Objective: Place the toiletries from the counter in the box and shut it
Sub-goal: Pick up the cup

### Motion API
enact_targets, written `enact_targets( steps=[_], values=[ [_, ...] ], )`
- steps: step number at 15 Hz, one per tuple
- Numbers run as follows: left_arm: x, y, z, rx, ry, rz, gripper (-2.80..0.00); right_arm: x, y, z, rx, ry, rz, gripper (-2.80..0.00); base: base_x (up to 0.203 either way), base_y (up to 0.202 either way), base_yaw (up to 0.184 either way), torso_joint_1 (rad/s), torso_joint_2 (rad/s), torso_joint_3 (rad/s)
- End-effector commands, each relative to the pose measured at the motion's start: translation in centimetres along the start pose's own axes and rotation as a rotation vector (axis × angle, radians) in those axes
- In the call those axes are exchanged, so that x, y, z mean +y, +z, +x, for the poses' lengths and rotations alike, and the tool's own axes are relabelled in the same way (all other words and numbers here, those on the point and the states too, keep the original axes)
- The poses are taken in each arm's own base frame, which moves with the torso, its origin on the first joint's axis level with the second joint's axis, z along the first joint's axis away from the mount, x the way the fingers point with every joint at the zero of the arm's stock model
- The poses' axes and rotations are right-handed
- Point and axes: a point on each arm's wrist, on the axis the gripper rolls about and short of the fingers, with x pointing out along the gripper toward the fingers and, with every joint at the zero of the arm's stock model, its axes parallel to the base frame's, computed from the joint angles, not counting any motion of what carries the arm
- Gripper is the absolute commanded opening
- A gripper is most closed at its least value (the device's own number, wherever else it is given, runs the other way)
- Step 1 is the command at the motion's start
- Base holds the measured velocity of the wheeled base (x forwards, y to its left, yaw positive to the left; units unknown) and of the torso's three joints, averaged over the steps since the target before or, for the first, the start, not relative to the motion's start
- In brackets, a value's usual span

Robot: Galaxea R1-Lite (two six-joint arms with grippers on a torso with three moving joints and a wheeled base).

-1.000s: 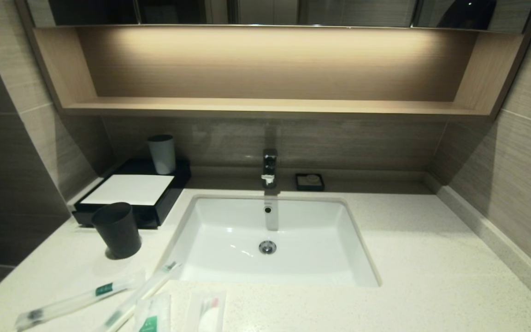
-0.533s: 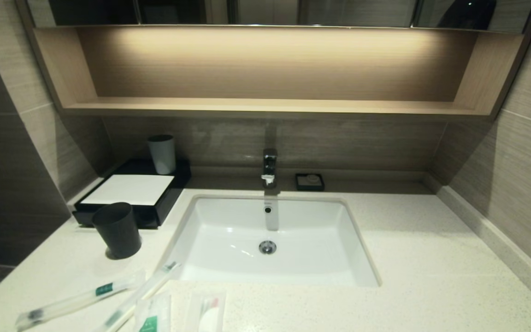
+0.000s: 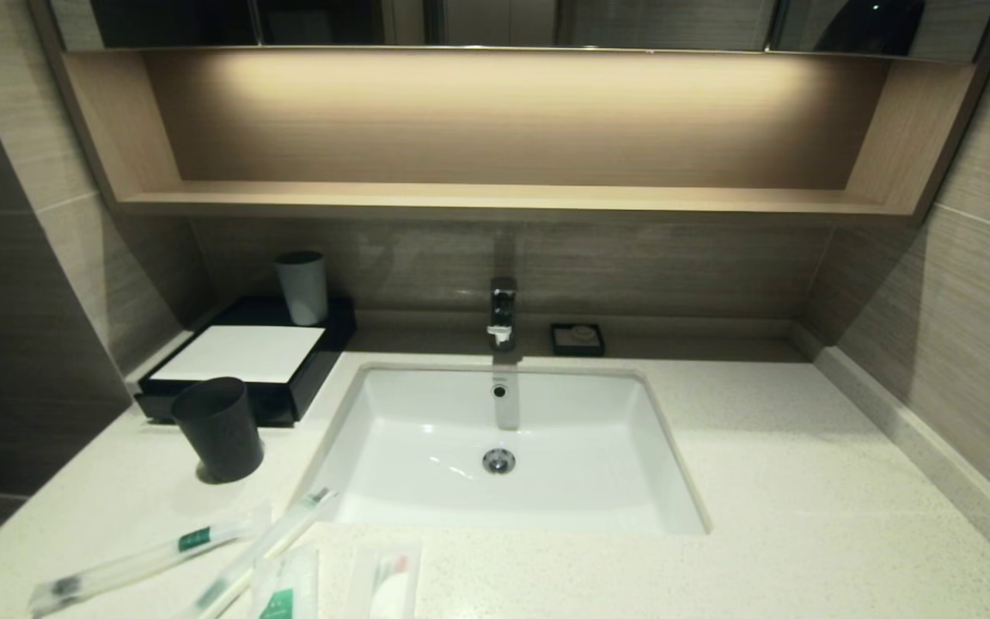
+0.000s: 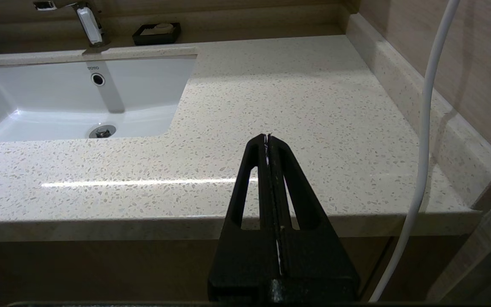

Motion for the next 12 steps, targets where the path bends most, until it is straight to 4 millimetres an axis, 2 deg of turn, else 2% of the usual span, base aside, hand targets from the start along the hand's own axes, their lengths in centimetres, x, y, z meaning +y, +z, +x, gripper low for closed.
enact_targets(
  steps=[1,4,6,9,12],
  values=[
    [-1.8,-1.2,6.6,0.093,0.022,0.016,-2.80,0.0,0.0,0.0,0.001,0.001,0.000,-2.80,0.000,0.000,0.000,0.000,0.00,0.000],
    [-2.8,-3.0,10.6,0.109,0.037,0.008,-2.80,0.0,0.0,0.0,0.001,0.001,0.000,-2.80,0.000,0.000,0.000,0.000,0.00,0.000],
    [-3.2,-4.3,12.1,0.105,0.037,0.016,-2.80,0.0,0.0,0.0,0.001,-0.001,0.000,-2.80,0.000,0.000,0.000,0.000,0.00,0.000],
    [-3.4,-7.5,12.8,0.120,-0.026,0.079,-2.80,0.0,0.0,0.0,0.001,0.000,0.000,-2.80,0.000,0.000,0.000,0.000,0.00,0.000],
    [-3.5,-8.6,12.8,0.133,-0.047,0.105,-2.80,0.0,0.0,0.0,0.001,-0.002,0.000,-2.80,0.000,0.000,0.000,0.000,0.00,0.000]
  ],
)
